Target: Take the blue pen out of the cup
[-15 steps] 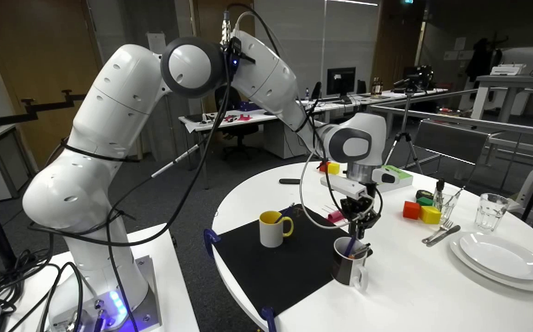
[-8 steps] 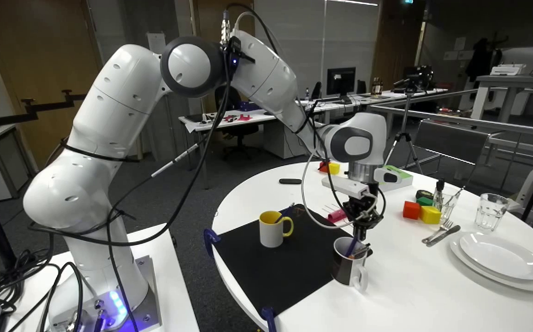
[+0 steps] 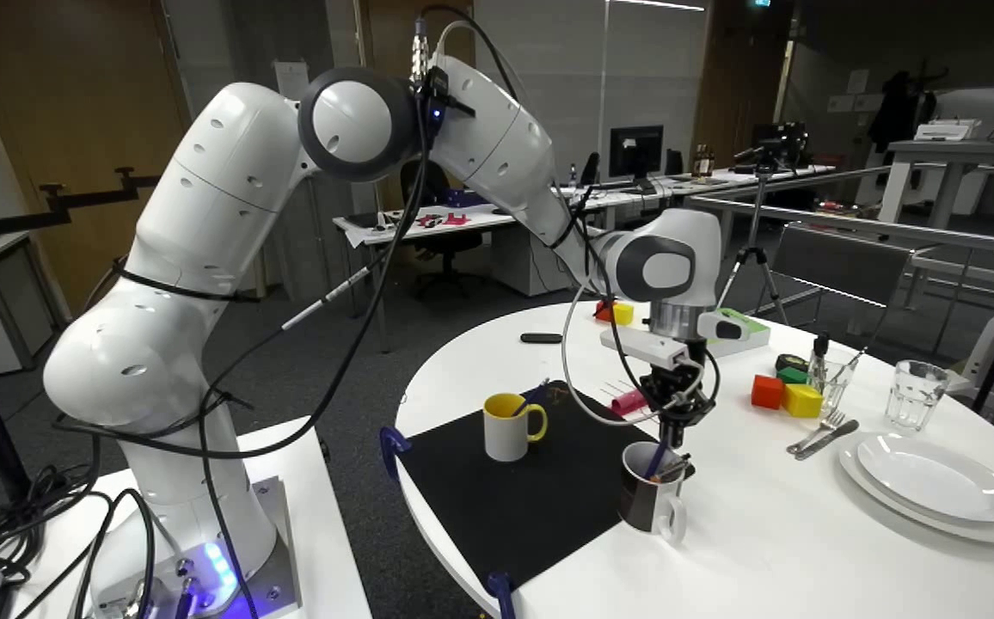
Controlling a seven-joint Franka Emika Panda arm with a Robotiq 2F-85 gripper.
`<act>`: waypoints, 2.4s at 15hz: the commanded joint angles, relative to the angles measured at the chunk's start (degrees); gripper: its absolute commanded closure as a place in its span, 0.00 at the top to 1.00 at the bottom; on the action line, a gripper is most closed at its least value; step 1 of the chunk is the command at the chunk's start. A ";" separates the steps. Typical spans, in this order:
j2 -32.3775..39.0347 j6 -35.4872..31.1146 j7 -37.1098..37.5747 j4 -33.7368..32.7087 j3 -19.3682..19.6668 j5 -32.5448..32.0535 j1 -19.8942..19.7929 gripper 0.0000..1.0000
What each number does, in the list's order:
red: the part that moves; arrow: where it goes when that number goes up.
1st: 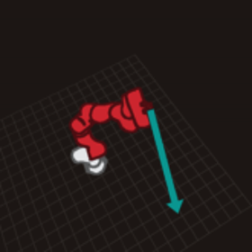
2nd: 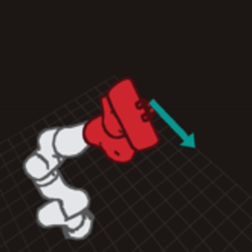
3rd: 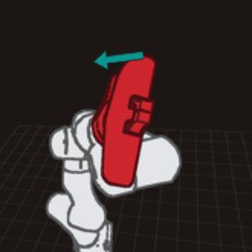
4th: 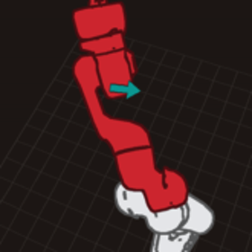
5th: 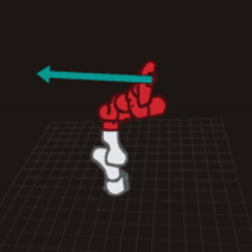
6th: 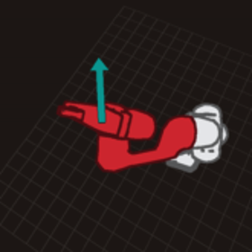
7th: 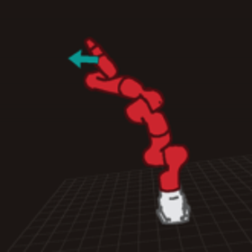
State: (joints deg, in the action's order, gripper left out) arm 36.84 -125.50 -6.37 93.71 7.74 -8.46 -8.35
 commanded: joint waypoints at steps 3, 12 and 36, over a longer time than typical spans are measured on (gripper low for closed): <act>-4.03 -2.07 -0.82 3.78 -0.54 0.32 -0.83 0.03; -9.83 -6.77 -1.72 9.48 -1.28 2.08 -1.76 0.03; -31.11 -26.79 5.38 32.10 -0.25 -7.16 3.92 0.03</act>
State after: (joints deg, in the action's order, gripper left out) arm 9.24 -152.80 -2.47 123.01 7.38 -13.82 -5.25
